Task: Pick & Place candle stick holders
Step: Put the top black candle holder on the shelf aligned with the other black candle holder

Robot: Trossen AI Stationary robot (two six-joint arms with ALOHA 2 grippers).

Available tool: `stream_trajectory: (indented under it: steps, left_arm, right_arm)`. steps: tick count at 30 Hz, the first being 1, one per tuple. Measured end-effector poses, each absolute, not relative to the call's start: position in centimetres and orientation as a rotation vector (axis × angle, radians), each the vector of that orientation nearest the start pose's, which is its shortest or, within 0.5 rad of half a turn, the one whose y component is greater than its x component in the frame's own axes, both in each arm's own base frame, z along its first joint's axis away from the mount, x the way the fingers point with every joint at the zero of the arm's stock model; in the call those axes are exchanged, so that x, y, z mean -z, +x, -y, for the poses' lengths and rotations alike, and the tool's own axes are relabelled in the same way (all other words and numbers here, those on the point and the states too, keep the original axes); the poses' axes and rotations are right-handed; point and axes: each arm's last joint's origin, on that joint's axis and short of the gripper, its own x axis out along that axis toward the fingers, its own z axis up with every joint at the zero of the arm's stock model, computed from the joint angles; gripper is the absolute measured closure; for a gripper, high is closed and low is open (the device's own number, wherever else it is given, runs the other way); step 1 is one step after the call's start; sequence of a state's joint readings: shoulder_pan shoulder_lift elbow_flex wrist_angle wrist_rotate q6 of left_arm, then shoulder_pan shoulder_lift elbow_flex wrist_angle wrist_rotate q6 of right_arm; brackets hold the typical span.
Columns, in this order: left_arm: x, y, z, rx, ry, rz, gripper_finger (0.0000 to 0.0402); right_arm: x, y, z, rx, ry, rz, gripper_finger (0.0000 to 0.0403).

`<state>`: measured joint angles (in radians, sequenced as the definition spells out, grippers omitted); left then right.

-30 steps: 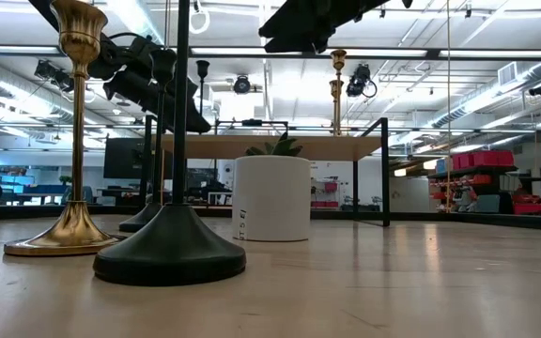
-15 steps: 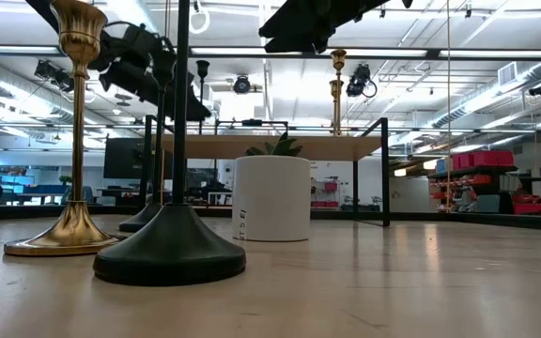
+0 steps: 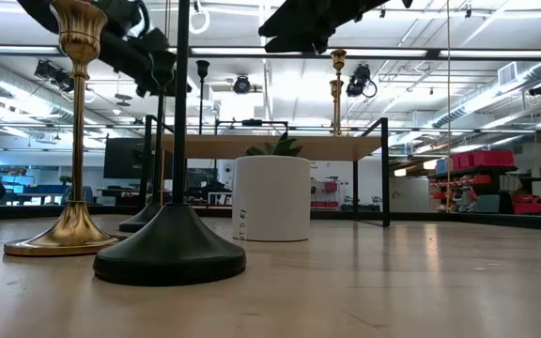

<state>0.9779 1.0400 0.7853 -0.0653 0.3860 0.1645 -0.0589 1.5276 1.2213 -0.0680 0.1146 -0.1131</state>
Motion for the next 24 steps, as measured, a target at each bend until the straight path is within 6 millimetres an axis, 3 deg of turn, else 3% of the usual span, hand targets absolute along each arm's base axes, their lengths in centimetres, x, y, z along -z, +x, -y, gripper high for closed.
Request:
stream_trajectory:
  steps: [13, 24]
  left_arm:
    - [-31.7, 11.7, -13.3, -0.109, -0.057, -0.222, 0.0223]
    - [-32.0, 13.7, -8.2, 0.227, -0.032, -0.233, 0.0223]
  right_arm:
    - [-31.6, 35.0, 2.4, 0.153, -0.103, -0.375, 0.0129]
    - [-31.6, 35.0, 2.4, 0.154, -0.104, -0.374, 0.0129]
